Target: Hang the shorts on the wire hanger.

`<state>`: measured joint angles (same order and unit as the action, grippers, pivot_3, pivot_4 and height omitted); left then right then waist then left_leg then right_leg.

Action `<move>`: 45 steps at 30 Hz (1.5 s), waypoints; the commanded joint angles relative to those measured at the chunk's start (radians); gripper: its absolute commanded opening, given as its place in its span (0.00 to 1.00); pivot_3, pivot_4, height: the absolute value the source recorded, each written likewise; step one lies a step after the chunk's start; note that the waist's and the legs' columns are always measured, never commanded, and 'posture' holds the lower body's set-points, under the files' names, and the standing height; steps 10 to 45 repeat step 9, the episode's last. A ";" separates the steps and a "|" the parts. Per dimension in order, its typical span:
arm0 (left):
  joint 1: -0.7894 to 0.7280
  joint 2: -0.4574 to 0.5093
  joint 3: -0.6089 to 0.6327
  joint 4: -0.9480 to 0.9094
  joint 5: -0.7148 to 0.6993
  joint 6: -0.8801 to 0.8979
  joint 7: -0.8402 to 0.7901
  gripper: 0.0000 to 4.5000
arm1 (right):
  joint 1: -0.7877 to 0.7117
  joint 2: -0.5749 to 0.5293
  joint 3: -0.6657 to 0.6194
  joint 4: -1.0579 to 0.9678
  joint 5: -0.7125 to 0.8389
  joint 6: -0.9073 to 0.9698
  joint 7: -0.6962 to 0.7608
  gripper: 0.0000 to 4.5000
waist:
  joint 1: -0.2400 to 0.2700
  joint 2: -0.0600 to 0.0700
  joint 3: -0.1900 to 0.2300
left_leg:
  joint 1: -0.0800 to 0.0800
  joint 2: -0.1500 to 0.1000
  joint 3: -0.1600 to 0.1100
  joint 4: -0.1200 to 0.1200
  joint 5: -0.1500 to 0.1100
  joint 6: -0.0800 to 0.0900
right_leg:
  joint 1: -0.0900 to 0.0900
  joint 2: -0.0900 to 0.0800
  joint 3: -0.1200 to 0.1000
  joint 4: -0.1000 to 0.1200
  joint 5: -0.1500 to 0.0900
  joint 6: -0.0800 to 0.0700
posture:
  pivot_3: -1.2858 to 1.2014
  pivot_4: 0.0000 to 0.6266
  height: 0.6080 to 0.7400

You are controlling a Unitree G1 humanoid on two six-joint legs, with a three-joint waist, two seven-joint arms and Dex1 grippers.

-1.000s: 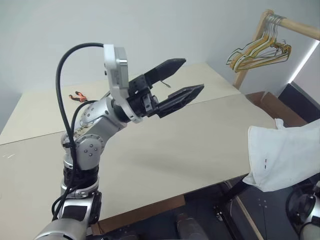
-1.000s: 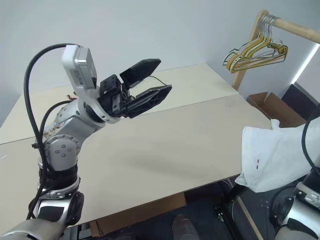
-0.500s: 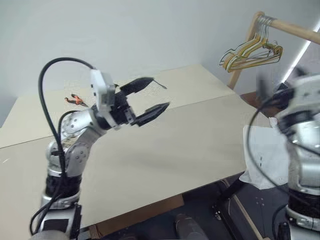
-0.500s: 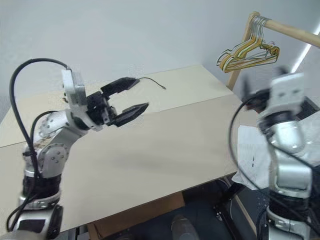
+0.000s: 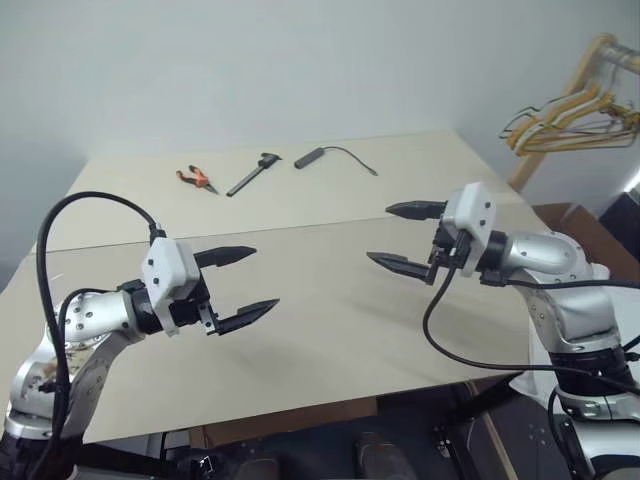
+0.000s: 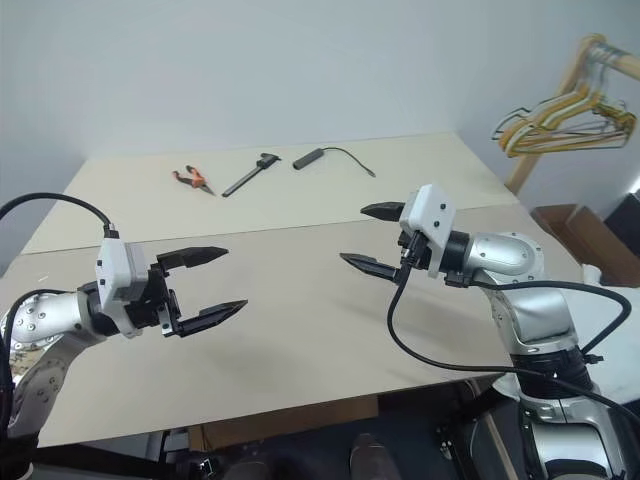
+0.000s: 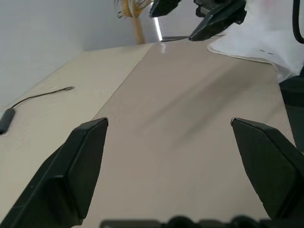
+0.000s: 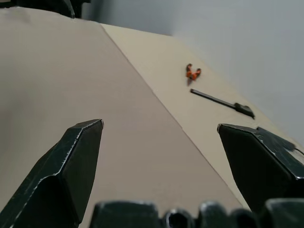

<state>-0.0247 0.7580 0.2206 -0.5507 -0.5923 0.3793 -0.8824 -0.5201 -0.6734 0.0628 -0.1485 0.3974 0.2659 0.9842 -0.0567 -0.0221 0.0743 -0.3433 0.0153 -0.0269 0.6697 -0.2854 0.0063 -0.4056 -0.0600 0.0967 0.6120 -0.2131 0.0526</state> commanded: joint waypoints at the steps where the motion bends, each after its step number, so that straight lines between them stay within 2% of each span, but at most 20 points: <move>1: 0.023 -0.006 0.041 -0.067 -0.015 0.014 0.047 1.00 | -0.030 0.011 0.001 0.015 -0.018 -0.046 0.026 0.99 | 0.020 -0.001 0.001 | 0.000 0.000 0.000 0.000 0.000 0.000 | 0.000 0.000 0.000 0.000 0.000 0.000 | 0.55 0.09 1.00; 7: 0.039 -0.005 0.051 -0.080 -0.025 0.025 0.067 1.00 | -0.046 0.024 0.011 0.044 -0.050 -0.073 0.046 0.99 | 0.052 -0.001 0.001 | 0.000 0.000 0.001 0.000 0.000 0.000 | 0.000 0.000 -0.001 0.000 0.000 -0.001 | 0.55 0.09 1.00; 45: 0.036 -0.012 0.048 -0.083 -0.039 0.040 0.080 1.00 | -0.042 0.023 0.012 0.043 -0.057 -0.080 0.050 0.99 | 0.052 -0.001 0.001 | 0.000 0.000 0.001 0.000 0.000 0.000 | 0.000 0.000 -0.001 0.000 0.000 -0.001 | 0.55 0.08 1.00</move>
